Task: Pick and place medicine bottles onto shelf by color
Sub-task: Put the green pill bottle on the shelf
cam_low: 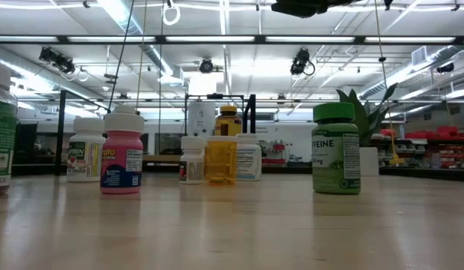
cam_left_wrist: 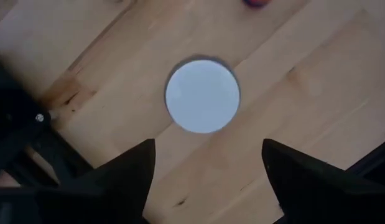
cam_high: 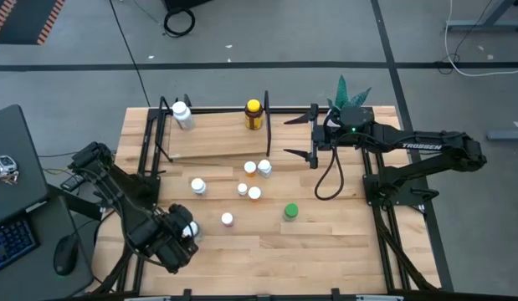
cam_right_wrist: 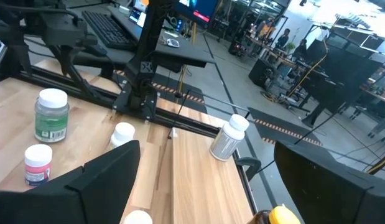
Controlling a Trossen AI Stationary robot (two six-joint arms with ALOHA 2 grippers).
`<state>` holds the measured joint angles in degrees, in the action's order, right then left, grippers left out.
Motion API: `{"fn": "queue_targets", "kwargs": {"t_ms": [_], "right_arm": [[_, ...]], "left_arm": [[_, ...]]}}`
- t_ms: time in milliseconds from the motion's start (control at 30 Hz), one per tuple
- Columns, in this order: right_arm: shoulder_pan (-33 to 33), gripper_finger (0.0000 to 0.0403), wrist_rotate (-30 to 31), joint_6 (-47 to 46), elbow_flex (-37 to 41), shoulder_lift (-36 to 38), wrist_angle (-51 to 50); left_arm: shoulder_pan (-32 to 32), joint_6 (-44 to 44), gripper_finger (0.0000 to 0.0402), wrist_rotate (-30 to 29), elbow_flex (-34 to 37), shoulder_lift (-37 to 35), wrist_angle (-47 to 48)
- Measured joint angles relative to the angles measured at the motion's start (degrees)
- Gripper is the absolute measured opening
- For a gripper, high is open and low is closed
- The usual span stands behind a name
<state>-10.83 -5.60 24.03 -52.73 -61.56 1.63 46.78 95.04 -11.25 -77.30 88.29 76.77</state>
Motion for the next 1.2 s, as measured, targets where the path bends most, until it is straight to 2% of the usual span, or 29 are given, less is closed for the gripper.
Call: {"fn": "queue_targets", "kwargs": {"t_ms": [200,300,633,900,1200], "right_arm": [[0.4,0.0379,-0.2,0.0,0.0,0.0,0.0],[1.1,0.0379,-0.2,-0.1,0.0,0.0,0.1],[4.0,0.0379,-0.2,-0.1,0.0,0.0,1.3],[4.4,0.0379,-0.1,-0.1,0.0,0.0,1.7],[4.4,0.0379,0.3,-0.1,0.0,0.0,1.7]], "left_arm": [[-0.1,0.5,0.0302,-4.0,0.7,0.0,-0.7],[-0.5,0.5,0.0302,-4.0,3.7,-0.2,-1.7],[-2.4,0.0,0.0302,-1.0,14.7,-2.3,-15.4],[-4.5,-4.4,0.0301,-1.2,16.4,-2.7,-18.9],[-6.9,-9.2,0.0250,-1.2,16.4,-2.7,-18.7]]}}
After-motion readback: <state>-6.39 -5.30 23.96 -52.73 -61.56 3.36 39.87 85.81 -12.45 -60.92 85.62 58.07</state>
